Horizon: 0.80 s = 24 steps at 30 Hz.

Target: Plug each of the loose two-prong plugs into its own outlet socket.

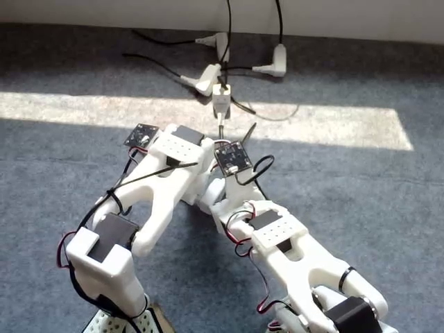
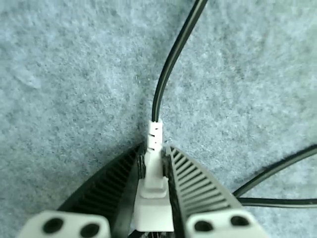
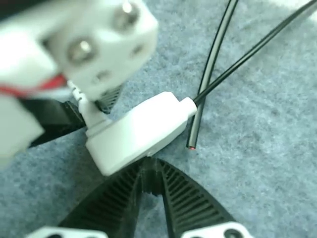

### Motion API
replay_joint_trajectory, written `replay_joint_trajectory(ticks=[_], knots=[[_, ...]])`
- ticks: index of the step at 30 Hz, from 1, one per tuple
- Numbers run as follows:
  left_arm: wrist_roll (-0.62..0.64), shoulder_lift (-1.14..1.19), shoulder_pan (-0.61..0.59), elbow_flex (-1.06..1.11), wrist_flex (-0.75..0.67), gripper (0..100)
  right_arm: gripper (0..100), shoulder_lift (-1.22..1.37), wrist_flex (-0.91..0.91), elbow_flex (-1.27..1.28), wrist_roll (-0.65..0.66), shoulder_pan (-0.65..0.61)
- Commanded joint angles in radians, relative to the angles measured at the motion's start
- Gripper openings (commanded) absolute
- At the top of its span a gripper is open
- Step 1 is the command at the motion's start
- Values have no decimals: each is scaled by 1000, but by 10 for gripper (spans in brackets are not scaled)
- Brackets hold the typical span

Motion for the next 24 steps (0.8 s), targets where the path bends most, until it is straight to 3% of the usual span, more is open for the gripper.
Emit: replay_joint_trajectory(ticks=[1,5,9,13,18,24], knots=[[12,-61,58,-62,5,6,8,-7,-1,-44,-6,-54],[12,-59,21,-70,-3,6,8,-21,44,-28,0,-27],[12,-59,-61,-110,-9,6,8,-130,125,-16,-5,119],[11,-56,-101,-166,-9,6,8,-398,217,8,-5,249],[6,-50,-104,-237,-14,6,8,-788,248,217,2,334],[3,-50,-104,-298,-176,6,8,-1222,248,501,3,397]])
